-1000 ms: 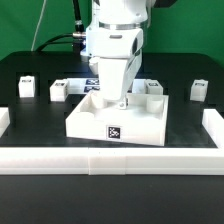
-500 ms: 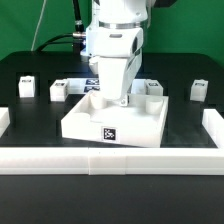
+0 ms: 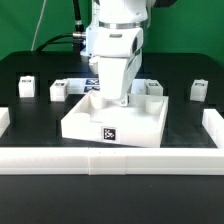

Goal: Assemble one leg

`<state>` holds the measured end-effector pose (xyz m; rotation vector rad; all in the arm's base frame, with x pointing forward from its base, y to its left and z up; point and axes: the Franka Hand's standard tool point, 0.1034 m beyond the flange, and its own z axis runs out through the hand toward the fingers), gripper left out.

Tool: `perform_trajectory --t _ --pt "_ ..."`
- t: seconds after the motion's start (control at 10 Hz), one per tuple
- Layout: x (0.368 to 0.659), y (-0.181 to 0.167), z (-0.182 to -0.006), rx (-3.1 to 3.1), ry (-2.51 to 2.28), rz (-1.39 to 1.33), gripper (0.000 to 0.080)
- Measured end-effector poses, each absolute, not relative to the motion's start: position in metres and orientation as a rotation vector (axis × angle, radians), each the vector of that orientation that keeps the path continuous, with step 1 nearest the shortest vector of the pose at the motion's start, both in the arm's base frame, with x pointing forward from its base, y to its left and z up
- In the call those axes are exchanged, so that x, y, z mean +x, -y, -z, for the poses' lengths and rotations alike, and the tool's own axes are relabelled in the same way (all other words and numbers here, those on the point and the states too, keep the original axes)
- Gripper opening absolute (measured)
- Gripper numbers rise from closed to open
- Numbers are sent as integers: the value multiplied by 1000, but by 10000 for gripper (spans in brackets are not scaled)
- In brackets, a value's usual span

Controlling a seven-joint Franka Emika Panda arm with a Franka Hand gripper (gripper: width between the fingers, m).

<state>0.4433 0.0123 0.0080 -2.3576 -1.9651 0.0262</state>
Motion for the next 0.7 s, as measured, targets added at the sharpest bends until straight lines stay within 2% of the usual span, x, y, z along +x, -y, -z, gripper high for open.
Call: perform_trajectory --t 0.3,0.7 --pt "467 -33 -7 -2246 2128 -6 60" --pt "466 -30 -7 -2253 2120 -9 60"
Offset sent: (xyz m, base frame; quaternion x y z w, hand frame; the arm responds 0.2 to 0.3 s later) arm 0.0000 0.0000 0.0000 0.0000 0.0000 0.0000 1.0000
